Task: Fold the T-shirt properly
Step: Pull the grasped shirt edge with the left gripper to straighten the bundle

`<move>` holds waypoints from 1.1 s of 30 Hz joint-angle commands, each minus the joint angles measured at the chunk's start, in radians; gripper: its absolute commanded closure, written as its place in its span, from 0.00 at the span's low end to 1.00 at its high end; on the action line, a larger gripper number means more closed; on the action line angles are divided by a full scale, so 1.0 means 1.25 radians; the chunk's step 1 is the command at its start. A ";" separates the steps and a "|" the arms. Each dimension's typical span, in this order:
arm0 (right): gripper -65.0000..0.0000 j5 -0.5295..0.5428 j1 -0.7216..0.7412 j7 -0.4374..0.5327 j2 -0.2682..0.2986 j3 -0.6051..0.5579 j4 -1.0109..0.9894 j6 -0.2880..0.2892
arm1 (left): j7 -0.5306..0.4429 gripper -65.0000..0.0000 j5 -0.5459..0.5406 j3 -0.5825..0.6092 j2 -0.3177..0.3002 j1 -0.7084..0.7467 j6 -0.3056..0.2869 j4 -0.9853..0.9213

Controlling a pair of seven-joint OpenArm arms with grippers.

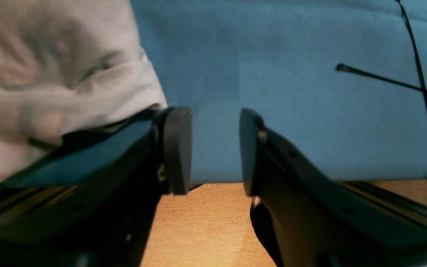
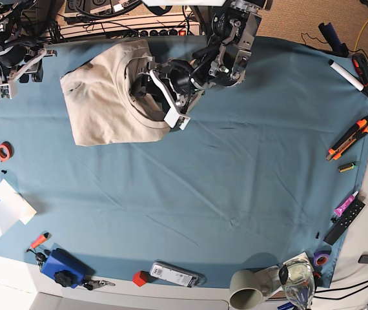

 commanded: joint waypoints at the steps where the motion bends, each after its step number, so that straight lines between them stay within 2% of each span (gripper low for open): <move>1: 0.66 0.005 -0.002 0.018 0.013 0.006 0.011 0.002 | 0.020 0.54 -0.025 0.019 0.020 0.002 -0.007 0.005; 3: 0.66 0.005 -0.002 0.019 0.013 0.006 0.011 0.002 | 0.012 0.65 -0.021 0.041 0.020 0.000 -0.007 0.005; 7: 0.66 0.005 -0.002 0.020 0.013 0.006 0.011 0.002 | -0.007 0.96 0.016 0.075 0.020 -0.019 -0.007 0.005; 8: 0.66 0.005 -0.002 0.020 0.013 0.006 0.011 0.002 | -0.009 1.00 0.022 0.080 0.020 -0.024 -0.009 0.005; 10: 0.66 0.005 -0.002 0.019 0.013 0.006 0.011 0.002 | -0.009 1.00 0.031 0.080 0.020 -0.035 -0.036 0.005; 14: 0.66 0.005 -0.002 0.021 0.013 0.006 0.011 0.002 | -0.012 1.00 0.045 0.080 0.020 -0.049 -0.057 0.005; 24: 0.66 0.005 -0.002 0.032 0.013 0.006 0.011 0.002 | 0.052 1.00 0.067 0.078 0.020 -0.114 -0.063 0.005; 29: 0.66 0.005 -0.002 0.054 0.013 0.006 0.011 0.002 | 0.070 1.00 0.078 0.078 0.020 -0.159 -0.140 0.005; 33: 0.66 0.005 -0.002 0.083 0.013 0.006 0.011 0.002 | 0.076 1.00 0.078 0.078 0.020 -0.188 -0.142 0.005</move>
